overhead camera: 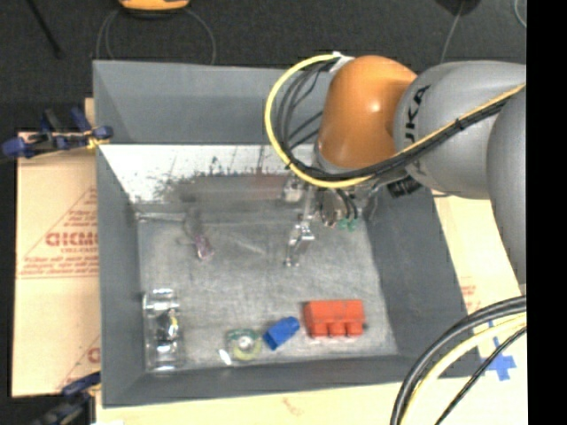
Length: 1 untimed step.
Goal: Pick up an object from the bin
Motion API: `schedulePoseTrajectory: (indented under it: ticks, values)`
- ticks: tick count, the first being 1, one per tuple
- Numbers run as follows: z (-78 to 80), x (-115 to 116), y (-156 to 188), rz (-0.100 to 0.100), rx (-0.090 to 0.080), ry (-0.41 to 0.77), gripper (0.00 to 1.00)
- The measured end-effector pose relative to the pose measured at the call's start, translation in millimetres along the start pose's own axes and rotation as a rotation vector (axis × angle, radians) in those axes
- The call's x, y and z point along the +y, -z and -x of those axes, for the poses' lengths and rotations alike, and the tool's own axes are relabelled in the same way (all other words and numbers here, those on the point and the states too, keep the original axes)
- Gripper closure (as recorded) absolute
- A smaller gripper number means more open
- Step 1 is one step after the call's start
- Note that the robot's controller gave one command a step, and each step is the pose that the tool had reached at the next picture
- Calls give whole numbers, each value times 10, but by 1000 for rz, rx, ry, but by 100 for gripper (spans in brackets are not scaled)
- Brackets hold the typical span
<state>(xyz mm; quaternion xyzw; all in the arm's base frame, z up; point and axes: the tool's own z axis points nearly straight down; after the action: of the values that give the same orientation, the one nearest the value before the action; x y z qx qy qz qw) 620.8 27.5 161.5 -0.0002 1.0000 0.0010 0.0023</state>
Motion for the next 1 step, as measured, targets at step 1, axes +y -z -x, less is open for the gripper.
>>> schedulePoseTrajectory:
  ticks: [1]
  values:
    - [-589,-197,-108,-1,5,545,0]
